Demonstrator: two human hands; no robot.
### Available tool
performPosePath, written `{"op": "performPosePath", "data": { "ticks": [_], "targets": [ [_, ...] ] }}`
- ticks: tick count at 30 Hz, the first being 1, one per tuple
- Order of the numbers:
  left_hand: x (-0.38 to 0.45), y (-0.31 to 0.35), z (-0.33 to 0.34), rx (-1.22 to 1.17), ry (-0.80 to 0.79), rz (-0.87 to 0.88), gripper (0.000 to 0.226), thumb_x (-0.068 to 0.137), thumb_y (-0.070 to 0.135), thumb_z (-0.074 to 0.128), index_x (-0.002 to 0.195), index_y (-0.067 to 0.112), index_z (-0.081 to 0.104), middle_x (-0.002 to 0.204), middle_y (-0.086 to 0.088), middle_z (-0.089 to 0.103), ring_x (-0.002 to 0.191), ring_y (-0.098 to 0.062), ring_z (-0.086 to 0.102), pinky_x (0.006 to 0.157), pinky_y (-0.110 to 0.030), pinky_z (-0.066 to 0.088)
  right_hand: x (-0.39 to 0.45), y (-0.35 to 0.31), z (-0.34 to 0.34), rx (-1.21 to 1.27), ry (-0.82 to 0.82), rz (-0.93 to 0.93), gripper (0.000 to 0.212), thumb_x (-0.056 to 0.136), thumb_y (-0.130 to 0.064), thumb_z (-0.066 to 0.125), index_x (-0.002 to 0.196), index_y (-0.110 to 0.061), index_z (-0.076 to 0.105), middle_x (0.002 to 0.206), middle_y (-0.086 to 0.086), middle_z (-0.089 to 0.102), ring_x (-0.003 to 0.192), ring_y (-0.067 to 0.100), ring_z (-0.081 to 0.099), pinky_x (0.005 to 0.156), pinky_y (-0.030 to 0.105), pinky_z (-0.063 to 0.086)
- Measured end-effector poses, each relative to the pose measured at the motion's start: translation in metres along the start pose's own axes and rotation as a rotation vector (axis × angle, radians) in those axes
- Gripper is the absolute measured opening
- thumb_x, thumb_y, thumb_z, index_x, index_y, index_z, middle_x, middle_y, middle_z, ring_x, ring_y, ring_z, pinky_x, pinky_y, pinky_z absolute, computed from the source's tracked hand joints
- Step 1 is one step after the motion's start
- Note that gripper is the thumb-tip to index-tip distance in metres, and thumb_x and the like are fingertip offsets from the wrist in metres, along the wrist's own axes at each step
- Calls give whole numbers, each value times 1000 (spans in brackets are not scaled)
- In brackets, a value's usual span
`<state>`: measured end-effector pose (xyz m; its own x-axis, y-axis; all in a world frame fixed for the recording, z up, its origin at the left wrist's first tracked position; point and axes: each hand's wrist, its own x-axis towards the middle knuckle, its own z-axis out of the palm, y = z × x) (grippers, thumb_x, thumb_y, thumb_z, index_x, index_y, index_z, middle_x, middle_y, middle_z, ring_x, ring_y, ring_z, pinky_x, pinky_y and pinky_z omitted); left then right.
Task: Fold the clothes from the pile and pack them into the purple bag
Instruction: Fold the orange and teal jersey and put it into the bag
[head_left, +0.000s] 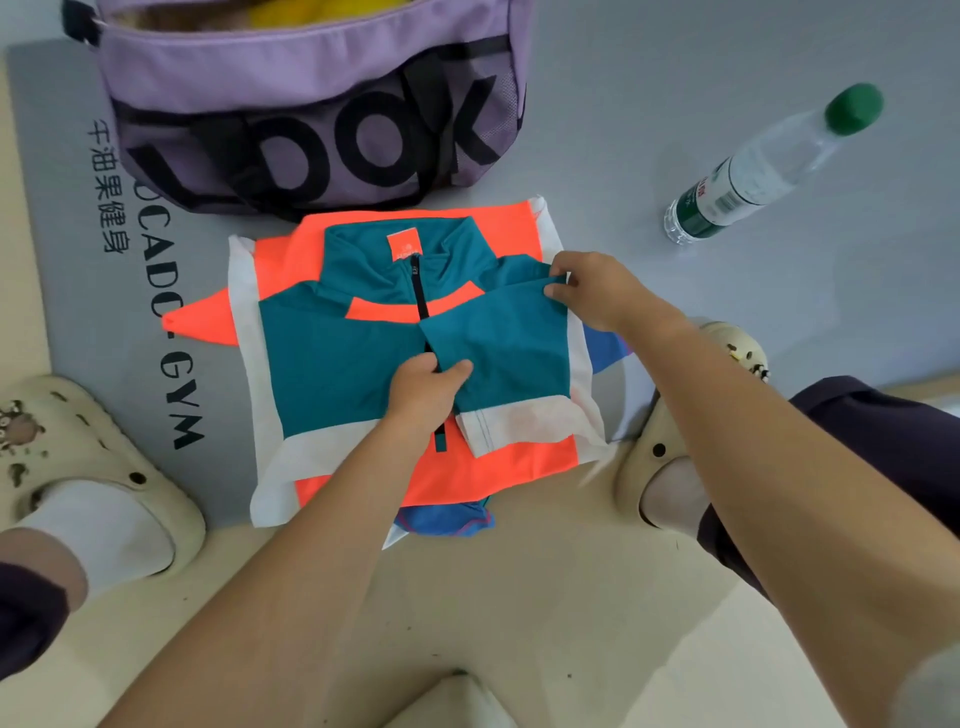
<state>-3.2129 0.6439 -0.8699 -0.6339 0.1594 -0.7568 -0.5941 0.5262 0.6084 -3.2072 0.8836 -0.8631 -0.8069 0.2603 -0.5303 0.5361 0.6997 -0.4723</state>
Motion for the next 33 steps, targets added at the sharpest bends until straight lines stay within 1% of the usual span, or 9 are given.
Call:
{"op": "performPosePath", "data": {
  "ticks": [4, 7, 9, 13, 17, 19, 22, 27, 33],
  "targets": [
    [-2, -7, -6, 162, 130, 134, 21, 95, 27, 59, 96, 7, 62, 93, -5, 65, 88, -23, 60, 71, -31, 42, -1, -10, 3, 0, 89, -18, 18, 94, -22, 58, 102, -6, 58, 95, 11, 52, 84, 26, 48, 75, 35, 42],
    [-5, -11, -9, 165, 36, 58, 19, 84, 25, 72, 88, 16, 56, 90, -13, 68, 87, -30, 66, 76, -41, 55, -5, -12, 7, 28, 81, 4, 18, 93, -20, 58, 104, -5, 55, 93, 10, 54, 84, 27, 49, 77, 38, 44],
    [-8, -13, -11, 156, -15, 43, 26, 80, 17, 76, 90, 20, 53, 89, -14, 70, 88, -31, 69, 81, -49, 56, -8, -10, 9, 30, 102, 36, 18, 93, -19, 57, 105, -6, 53, 92, 10, 55, 85, 28, 50, 77, 40, 45],
    [-14, -16, -13, 321, 70, 236, 43, 77, 22, 78, 110, 20, 50, 73, -2, 57, 76, -25, 61, 66, -36, 47, -21, -5, 15, 125, 280, 92, 17, 93, -15, 53, 106, -8, 47, 91, 9, 58, 83, 31, 53, 69, 39, 44],
    [-24, -26, -12, 729, 331, 665, 61, 76, 30, 77, 129, 17, 50, 112, -7, 55, 102, -28, 52, 76, -41, 46, -55, 13, 37, 275, 336, 266, 45, 87, -30, 69, 117, -8, 43, 110, 14, 57, 93, 29, 55, 71, 32, 36],
    [-25, -34, -7, 961, 226, 829, 59, 81, 40, 71, 134, 18, 54, 133, -10, 52, 122, -33, 48, 91, -44, 43, -78, 22, 54, 349, 288, 427, 64, 79, -42, 77, 118, -5, 42, 114, 12, 54, 98, 28, 54, 73, 32, 37],
    [-21, -51, -1, 1188, 45, 751, 70, 87, 54, 60, 147, 25, 41, 157, -6, 32, 145, -26, 27, 109, -42, 26, -106, 31, 79, 367, 215, 560, 66, 69, -51, 82, 106, -8, 48, 107, 8, 56, 91, 24, 55, 71, 28, 39],
    [-21, -53, -2, 1163, 42, 729, 73, 85, 55, 63, 147, 24, 40, 157, -5, 31, 146, -26, 25, 110, -42, 25, -128, 35, 81, 374, -21, 543, 42, 72, -55, 78, 61, -24, 52, 57, -12, 50, 50, 3, 47, 40, 12, 30],
    [-20, -44, -7, 1136, -94, 634, 76, 88, 60, 55, 152, 30, 29, 162, 1, 16, 150, -20, 8, 116, -39, 14, -146, 42, 60, 469, -88, 501, 23, 77, -40, 79, 80, -19, 70, 70, -7, 62, 59, 7, 57, 50, 16, 43]
  ]
}}
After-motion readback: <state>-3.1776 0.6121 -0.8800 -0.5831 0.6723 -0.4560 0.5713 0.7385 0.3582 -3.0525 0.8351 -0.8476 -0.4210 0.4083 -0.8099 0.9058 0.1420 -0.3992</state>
